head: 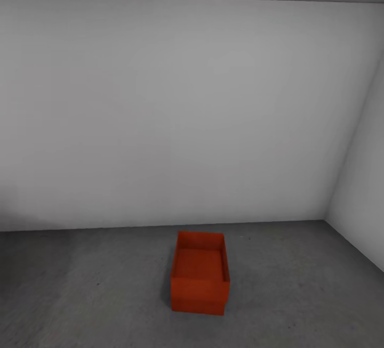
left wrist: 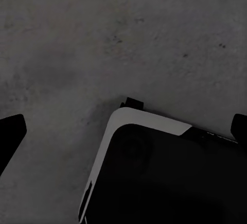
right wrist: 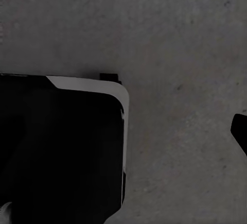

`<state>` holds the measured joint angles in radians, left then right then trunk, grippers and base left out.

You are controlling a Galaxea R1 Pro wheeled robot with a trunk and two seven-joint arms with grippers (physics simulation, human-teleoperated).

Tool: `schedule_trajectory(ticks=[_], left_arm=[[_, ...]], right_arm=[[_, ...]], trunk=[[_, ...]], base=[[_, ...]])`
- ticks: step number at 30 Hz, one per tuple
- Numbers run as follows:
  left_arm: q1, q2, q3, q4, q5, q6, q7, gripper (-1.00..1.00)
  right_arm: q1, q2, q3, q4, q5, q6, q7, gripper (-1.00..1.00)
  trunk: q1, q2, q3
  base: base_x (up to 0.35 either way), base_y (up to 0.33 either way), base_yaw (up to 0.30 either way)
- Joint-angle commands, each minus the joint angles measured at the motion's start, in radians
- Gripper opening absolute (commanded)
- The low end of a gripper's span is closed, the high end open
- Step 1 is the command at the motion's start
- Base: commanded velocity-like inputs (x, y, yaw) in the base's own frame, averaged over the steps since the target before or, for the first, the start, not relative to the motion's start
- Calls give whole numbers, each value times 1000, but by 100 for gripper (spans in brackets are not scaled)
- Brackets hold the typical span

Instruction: Move the two storage containers from the living room to the garage. In the garage, place one container on the floor and stack the other container on top of it (either order is fine).

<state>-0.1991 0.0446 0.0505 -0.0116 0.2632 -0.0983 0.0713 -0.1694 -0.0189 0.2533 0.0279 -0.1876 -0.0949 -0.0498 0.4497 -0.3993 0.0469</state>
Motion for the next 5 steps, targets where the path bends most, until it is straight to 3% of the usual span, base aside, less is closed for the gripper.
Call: schedule_trajectory(ticks=[1, 5], left_arm=[[0, 0, 5, 1, 1, -3, 1, 100], [0, 0, 5, 1, 1, -3, 1, 100]], right_arm=[[-1, 1, 8, 3, -9, -6, -1, 100], [-1, 2, 8, 3, -8, -6, 0, 100]], trunk=[[0, -1, 0], [0, -1, 0]], base=[[0, 0, 0], [0, 0, 0]])
